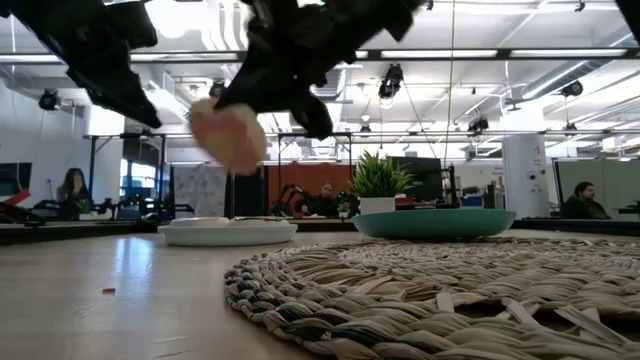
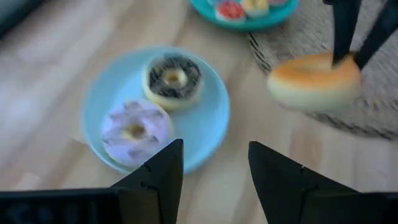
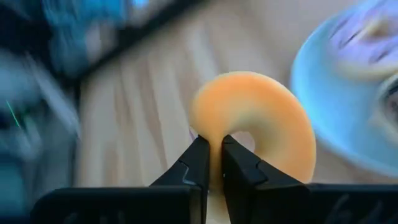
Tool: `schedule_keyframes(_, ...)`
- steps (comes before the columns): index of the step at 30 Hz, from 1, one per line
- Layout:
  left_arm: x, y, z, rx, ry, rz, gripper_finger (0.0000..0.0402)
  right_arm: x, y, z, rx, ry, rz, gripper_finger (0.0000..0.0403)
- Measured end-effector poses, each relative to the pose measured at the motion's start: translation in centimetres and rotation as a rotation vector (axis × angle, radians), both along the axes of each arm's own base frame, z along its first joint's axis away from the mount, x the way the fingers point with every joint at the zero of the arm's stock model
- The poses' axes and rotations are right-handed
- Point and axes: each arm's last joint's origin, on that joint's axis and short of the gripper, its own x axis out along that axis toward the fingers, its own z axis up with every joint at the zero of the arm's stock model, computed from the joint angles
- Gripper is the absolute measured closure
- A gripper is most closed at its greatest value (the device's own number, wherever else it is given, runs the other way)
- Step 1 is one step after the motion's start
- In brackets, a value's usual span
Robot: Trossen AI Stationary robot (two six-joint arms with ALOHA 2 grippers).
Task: Pick & Place donuts
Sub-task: Put the big pink donut on the blue plate
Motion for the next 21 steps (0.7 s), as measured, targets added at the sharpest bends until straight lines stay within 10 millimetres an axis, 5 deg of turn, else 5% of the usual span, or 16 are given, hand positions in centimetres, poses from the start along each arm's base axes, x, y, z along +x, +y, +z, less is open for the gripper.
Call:
schedule_keyframes(6,1.2,0.0,1.6,0.168,-0.171,-0.057,0.0246,-2.9,-2.4,2.3,0.312,-0.414,-0.373,0.0381)
schedule_keyframes(14,3.0,0.4,3.6,0.570,-0.275,0.062,0.0246,-5.7,-5.1,1.8,0.689,-0.847,-0.800,0.0381)
schedule_keyframes(21,6.2,0.4,3.0,0.740,-0.247,0.090,0.0246,-6.2,-8.2,1.1,0.866,-0.951,-0.948,0.0380)
